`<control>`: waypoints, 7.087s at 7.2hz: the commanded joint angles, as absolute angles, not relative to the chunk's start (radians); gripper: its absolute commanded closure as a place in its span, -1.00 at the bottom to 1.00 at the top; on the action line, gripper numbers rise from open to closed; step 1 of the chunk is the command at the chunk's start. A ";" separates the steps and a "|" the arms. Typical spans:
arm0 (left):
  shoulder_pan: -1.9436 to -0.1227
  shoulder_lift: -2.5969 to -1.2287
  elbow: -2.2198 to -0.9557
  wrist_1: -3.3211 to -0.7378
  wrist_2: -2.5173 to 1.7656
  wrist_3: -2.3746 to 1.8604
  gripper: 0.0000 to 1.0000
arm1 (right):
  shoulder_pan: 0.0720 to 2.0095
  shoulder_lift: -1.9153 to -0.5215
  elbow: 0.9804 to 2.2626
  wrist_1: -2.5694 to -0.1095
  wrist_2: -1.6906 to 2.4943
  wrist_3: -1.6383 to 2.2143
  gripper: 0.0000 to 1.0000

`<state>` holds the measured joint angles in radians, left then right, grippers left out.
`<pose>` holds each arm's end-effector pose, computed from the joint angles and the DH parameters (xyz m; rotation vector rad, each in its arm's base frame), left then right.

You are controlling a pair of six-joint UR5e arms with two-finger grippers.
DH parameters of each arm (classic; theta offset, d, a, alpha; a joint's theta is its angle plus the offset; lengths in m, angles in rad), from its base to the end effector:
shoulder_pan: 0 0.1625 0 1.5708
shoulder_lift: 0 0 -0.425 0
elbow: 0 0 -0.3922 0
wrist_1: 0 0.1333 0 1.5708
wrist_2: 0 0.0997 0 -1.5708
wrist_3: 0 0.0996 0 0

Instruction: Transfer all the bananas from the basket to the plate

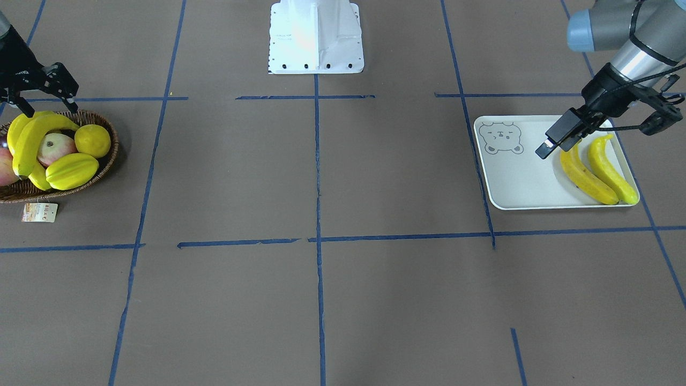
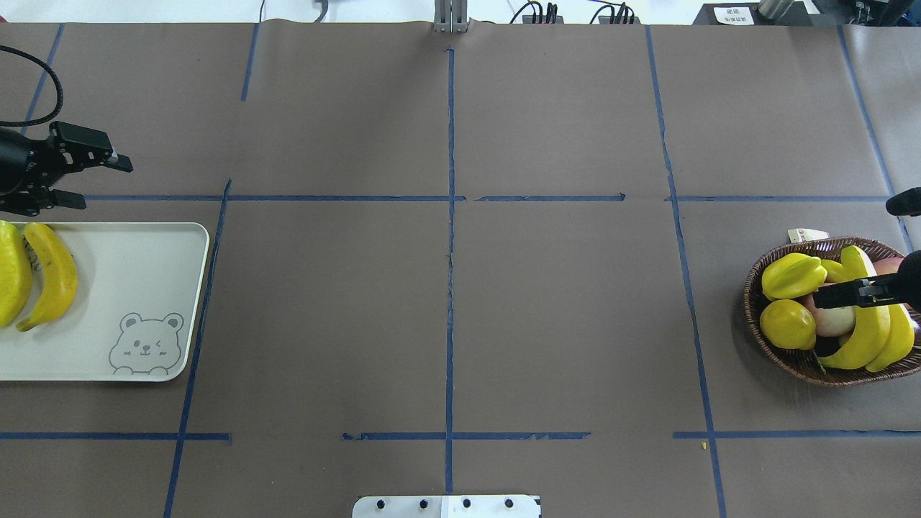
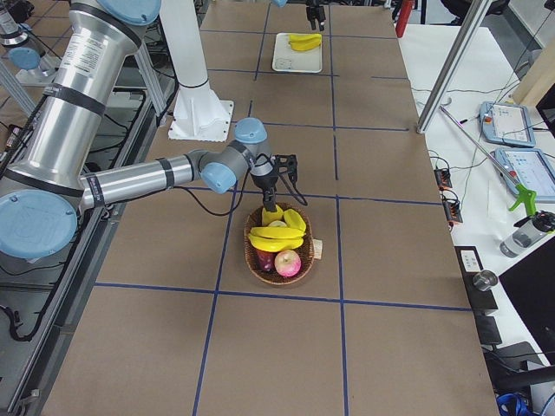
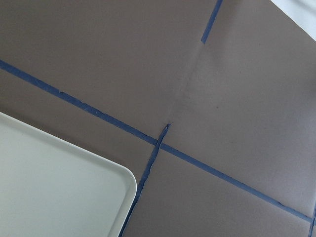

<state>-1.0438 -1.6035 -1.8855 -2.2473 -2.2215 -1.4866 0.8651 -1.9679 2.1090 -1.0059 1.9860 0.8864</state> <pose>0.1895 -0.4708 0.4098 0.0271 1.1588 -0.5190 -0.1619 -0.3336 0.5039 0.2022 -0.7746 0.0244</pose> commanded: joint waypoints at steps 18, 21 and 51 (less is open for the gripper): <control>-0.950 -1.618 -1.879 -2.246 -2.129 -1.548 -1.00 | 0.735 -2.008 2.019 -1.045 1.882 0.904 1.00; -0.922 -1.618 -1.878 -2.244 -2.089 -1.551 -1.00 | 0.739 -2.033 2.054 -1.046 1.887 0.904 1.00; -0.842 -2.189 -1.842 -1.867 -2.419 -1.774 -0.99 | 0.368 -0.902 1.976 -1.824 1.576 0.959 1.00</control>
<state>-0.8417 -2.1754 -1.8423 -1.8617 -2.3905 -1.8390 0.4034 -0.9198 1.9855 -1.8253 1.6007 0.9836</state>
